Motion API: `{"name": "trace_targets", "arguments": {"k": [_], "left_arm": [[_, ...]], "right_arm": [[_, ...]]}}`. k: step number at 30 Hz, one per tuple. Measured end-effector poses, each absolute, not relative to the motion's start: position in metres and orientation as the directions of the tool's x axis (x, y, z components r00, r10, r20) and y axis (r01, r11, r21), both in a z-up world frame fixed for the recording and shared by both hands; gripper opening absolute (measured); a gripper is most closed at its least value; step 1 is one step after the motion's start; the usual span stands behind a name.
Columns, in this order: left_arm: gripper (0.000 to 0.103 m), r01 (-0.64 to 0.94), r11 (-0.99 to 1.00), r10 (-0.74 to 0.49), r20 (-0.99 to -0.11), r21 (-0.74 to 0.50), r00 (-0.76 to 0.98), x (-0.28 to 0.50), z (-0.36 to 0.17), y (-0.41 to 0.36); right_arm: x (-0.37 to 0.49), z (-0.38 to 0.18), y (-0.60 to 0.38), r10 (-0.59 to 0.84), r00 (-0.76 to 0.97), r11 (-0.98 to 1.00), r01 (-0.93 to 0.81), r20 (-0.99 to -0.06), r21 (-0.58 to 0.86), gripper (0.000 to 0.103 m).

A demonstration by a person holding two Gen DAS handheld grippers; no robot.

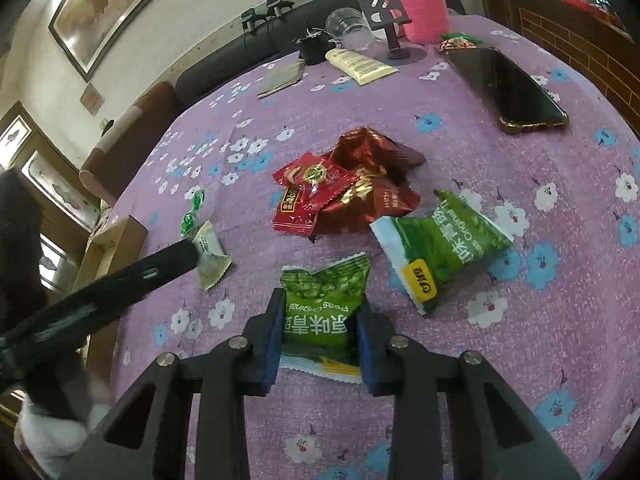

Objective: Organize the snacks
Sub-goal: 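Grasp the white candy packet with the left gripper, then carry both snacks over the cardboard box and open both grippers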

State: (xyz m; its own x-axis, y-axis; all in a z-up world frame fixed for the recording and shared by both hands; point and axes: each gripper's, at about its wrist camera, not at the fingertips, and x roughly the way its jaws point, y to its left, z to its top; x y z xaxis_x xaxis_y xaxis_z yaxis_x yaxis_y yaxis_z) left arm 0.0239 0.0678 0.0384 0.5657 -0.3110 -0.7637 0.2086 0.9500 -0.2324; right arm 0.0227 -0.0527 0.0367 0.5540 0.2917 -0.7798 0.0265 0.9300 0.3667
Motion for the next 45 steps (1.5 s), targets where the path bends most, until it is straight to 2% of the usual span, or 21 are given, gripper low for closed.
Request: {"name": "trace_targets", "arguments": {"k": [4, 5, 6, 7, 9, 13, 23, 27, 31, 36, 41, 45], "left_arm": [[0.052, 0.2, 0.962, -0.269, -0.786, -0.187, 0.557, 0.034, 0.025, 0.057], [0.046, 0.197, 0.964, -0.262, -0.788, -0.181, 0.557, 0.035, 0.022, 0.057], [0.028, 0.2, 0.968, -0.241, -0.784, -0.152, 0.572, 0.035, 0.022, 0.056], [0.022, 0.205, 0.97, -0.227, -0.79, -0.131, 0.57, 0.036, 0.022, 0.055], [0.019, 0.217, 0.967, -0.236, -0.791, -0.133, 0.565, 0.037, 0.023, 0.057], [0.017, 0.228, 0.963, -0.25, -0.781, -0.142, 0.572, 0.03, 0.028, 0.061], [0.017, 0.22, 0.908, -0.413, -0.677, -0.356, 0.609, -0.03, 0.067, 0.113], [0.018, 0.192, 0.89, -0.43, -0.621, -0.413, 0.655, -0.061, 0.084, 0.153], [0.018, 0.124, 0.901, -0.367, -0.579, -0.415, 0.728, -0.093, 0.097, 0.203], [0.018, 0.007, 0.913, -0.264, -0.579, -0.408, 0.771, -0.121, 0.095, 0.267], [0.018, -0.095, 0.894, -0.209, -0.595, -0.439, 0.776, -0.138, 0.078, 0.317], [0.018, -0.116, 0.891, -0.202, -0.611, -0.439, 0.765, -0.14, 0.065, 0.328]], "right_arm": [[0.021, 0.036, -0.052, 0.299, 0.552, 0.928, 0.021, -0.778, 0.372, 0.03], [0.021, 0.037, -0.053, 0.299, 0.552, 0.928, 0.021, -0.778, 0.371, 0.03], [0.021, 0.037, -0.052, 0.298, 0.552, 0.929, 0.021, -0.779, 0.37, 0.03], [0.021, 0.037, -0.051, 0.298, 0.552, 0.929, 0.02, -0.779, 0.37, 0.03], [0.021, 0.037, -0.05, 0.295, 0.553, 0.931, 0.018, -0.779, 0.365, 0.03], [0.02, 0.037, -0.046, 0.285, 0.558, 0.937, 0.011, -0.779, 0.35, 0.03], [0.017, 0.044, -0.037, 0.335, 0.59, 0.926, -0.06, -0.735, 0.373, 0.03], [0.013, 0.05, -0.03, 0.338, 0.621, 0.929, -0.101, -0.707, 0.356, 0.03], [0.008, 0.054, -0.021, 0.302, 0.648, 0.946, -0.113, -0.699, 0.304, 0.03], [0.002, 0.063, -0.005, 0.286, 0.667, 0.954, -0.134, -0.688, 0.267, 0.03], [-0.009, 0.078, 0.03, 0.361, 0.632, 0.931, -0.21, -0.686, 0.297, 0.03], [-0.016, 0.095, 0.076, 0.426, 0.592, 0.904, -0.309, -0.684, 0.296, 0.031]]}}
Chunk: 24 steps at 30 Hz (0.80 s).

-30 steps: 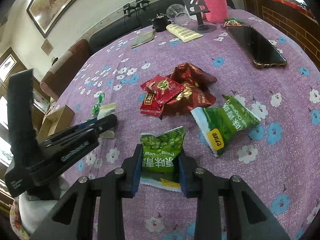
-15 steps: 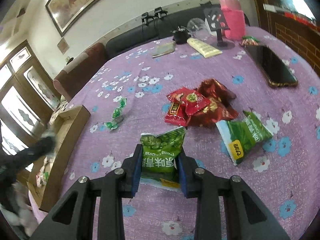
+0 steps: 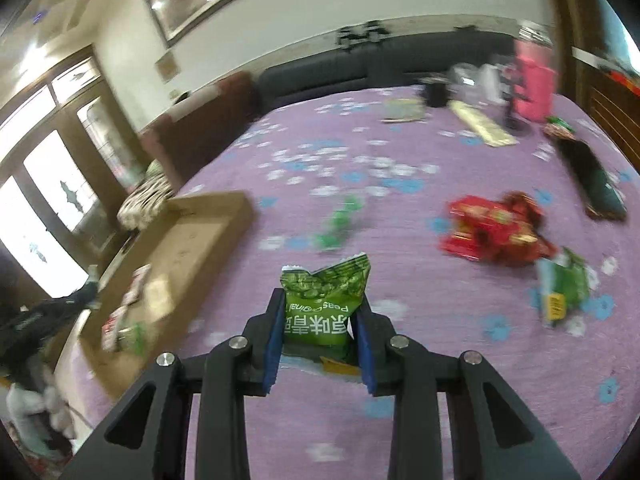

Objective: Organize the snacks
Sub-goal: 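Carry both snacks over the cardboard box and open both grippers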

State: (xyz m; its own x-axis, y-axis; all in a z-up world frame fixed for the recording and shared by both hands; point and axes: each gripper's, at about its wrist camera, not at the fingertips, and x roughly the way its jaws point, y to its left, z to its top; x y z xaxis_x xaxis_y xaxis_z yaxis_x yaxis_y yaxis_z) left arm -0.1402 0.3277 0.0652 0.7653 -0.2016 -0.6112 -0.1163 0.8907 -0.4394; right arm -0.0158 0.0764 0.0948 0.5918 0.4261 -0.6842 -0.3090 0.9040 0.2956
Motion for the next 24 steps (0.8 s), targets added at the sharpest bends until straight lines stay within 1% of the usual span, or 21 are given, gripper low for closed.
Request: {"name": "trace_targets", "arguments": {"k": [8, 14, 19, 22, 24], "left_arm": [[0.018, -0.169, 0.902, -0.15, -0.656, -0.396, 0.74, -0.13, 0.051, 0.35], [0.018, -0.186, 0.896, -0.158, -0.68, -0.403, 0.716, -0.115, 0.041, 0.361], [0.019, -0.189, 0.877, -0.181, -0.668, -0.442, 0.722, -0.115, 0.038, 0.369], [0.024, -0.187, 0.861, -0.198, -0.65, -0.474, 0.734, -0.12, 0.04, 0.374], [0.036, -0.186, 0.85, -0.203, -0.633, -0.493, 0.747, -0.125, 0.042, 0.378]], "right_arm": [[-0.02, 0.099, 0.176, 0.538, 0.461, 0.821, -0.476, -0.706, 0.314, 0.031], [-0.021, 0.082, 0.239, 0.539, 0.383, 0.789, -0.542, -0.75, 0.29, 0.031], [-0.017, 0.064, 0.269, 0.53, 0.318, 0.774, -0.56, -0.786, 0.295, 0.031], [-0.011, 0.057, 0.279, 0.513, 0.309, 0.778, -0.561, -0.801, 0.282, 0.031], [-0.007, 0.054, 0.282, 0.504, 0.309, 0.784, -0.556, -0.806, 0.277, 0.031]]}}
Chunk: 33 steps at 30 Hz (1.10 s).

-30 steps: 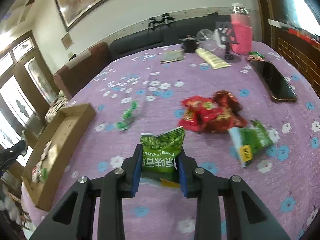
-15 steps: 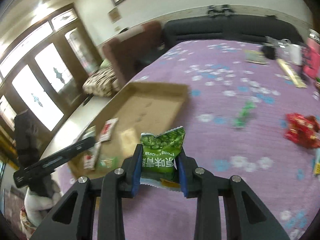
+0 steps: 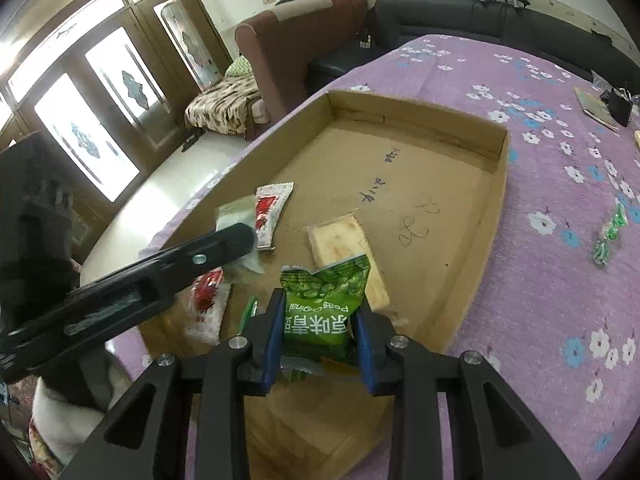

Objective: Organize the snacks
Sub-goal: 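Carry both snacks over the cardboard box and open both grippers, then lift both open grippers away from the box toward the snack pile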

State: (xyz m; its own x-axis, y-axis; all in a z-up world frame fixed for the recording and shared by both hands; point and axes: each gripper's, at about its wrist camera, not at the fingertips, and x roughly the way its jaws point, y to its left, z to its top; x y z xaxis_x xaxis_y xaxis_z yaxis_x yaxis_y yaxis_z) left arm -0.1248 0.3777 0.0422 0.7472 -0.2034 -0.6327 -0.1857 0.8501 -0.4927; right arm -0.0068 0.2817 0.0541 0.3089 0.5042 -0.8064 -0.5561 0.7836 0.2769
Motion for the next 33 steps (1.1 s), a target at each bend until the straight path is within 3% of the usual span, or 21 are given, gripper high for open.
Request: {"name": "trace_targets", "arguments": {"k": [5, 10, 13, 16, 20, 27, 33], "left_arm": [[0.049, -0.186, 0.833, -0.201, -0.598, -0.521, 0.776, -0.135, 0.052, 0.383], [0.052, -0.173, 0.826, -0.2, -0.565, -0.537, 0.801, -0.142, 0.062, 0.385], [0.057, -0.16, 0.842, -0.18, -0.548, -0.515, 0.817, -0.148, 0.072, 0.38], [0.069, -0.145, 0.867, -0.157, -0.537, -0.477, 0.829, -0.152, 0.082, 0.368], [0.096, -0.124, 0.886, -0.14, -0.512, -0.447, 0.847, -0.16, 0.095, 0.349], [0.097, 0.049, 0.872, -0.269, -0.395, -0.486, 0.878, -0.175, 0.11, 0.317], [0.097, 0.104, 0.862, -0.372, -0.481, -0.495, 0.794, -0.161, 0.104, 0.277]], "right_arm": [[0.001, 0.052, 0.282, 0.479, 0.335, 0.8, -0.546, -0.812, 0.247, 0.031], [0.001, 0.059, 0.277, 0.5, 0.354, 0.8, -0.538, -0.791, 0.265, 0.032], [-0.001, 0.072, 0.268, 0.519, 0.385, 0.799, -0.535, -0.763, 0.273, 0.038], [-0.002, 0.086, 0.253, 0.531, 0.423, 0.806, -0.521, -0.734, 0.283, 0.045], [-0.004, 0.094, 0.223, 0.543, 0.454, 0.816, -0.484, -0.706, 0.317, 0.048], [-0.013, 0.096, 0.149, 0.487, 0.539, 0.867, -0.395, -0.687, 0.305, 0.053], [-0.014, 0.098, 0.04, 0.372, 0.644, 0.926, -0.213, -0.669, 0.311, 0.054]]}}
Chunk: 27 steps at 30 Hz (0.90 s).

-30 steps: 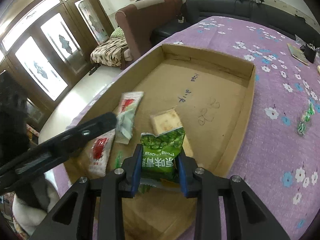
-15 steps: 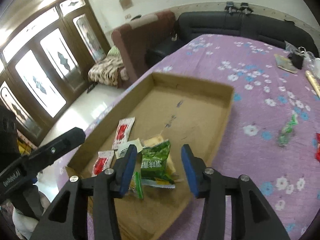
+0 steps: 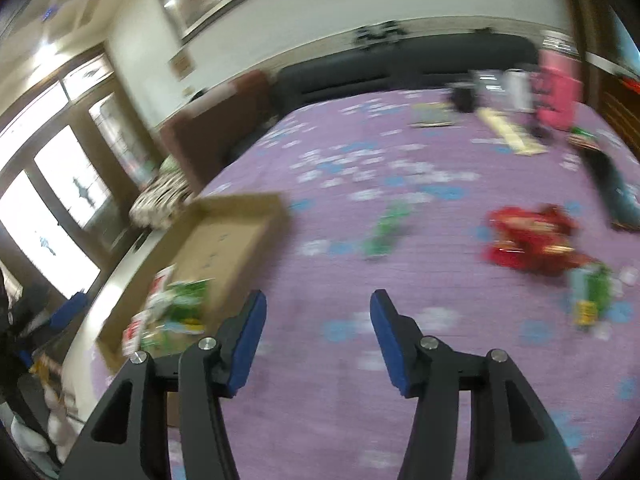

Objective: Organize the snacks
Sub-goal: 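Lift both open grippers away from the box toward the snack pile, then grasp a red-gold candy packet from the pile with the right gripper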

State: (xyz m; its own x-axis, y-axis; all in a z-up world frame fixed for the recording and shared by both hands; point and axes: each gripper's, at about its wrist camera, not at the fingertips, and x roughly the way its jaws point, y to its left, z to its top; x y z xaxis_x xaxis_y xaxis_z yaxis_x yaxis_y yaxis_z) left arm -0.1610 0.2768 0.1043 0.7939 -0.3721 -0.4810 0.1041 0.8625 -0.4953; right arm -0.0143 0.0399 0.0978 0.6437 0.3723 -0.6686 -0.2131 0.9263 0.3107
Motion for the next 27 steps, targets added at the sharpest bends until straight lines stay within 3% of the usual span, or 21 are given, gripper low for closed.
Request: {"name": "trace_targets", "arguments": {"k": [6, 10, 18, 24, 27], "left_arm": [[0.097, 0.192, 0.863, -0.452, -0.544, -0.467, 0.707, -0.148, 0.092, 0.22], [0.097, 0.245, 0.858, -0.491, -0.579, -0.452, 0.65, -0.143, 0.085, 0.185], [0.097, 0.284, 0.864, -0.498, -0.616, -0.417, 0.611, -0.145, 0.084, 0.157], [0.097, 0.249, 0.872, -0.477, -0.622, -0.421, 0.62, -0.145, 0.084, 0.165], [0.097, 0.237, 0.875, -0.47, -0.626, -0.422, 0.622, -0.145, 0.083, 0.17]], "right_arm": [[-0.013, 0.096, -0.086, 0.241, 0.702, 0.926, 0.042, -0.67, 0.376, 0.054], [-0.009, 0.091, -0.13, 0.215, 0.71, 0.904, 0.115, -0.67, 0.412, 0.054], [0.049, 0.081, -0.115, 0.277, 0.662, 0.905, 0.064, -0.697, 0.421, 0.054], [0.111, 0.068, -0.072, 0.187, 0.608, 0.962, 0.045, -0.771, 0.268, 0.054], [0.12, 0.056, -0.057, 0.246, 0.551, 0.958, -0.014, -0.797, 0.286, 0.051]]}}
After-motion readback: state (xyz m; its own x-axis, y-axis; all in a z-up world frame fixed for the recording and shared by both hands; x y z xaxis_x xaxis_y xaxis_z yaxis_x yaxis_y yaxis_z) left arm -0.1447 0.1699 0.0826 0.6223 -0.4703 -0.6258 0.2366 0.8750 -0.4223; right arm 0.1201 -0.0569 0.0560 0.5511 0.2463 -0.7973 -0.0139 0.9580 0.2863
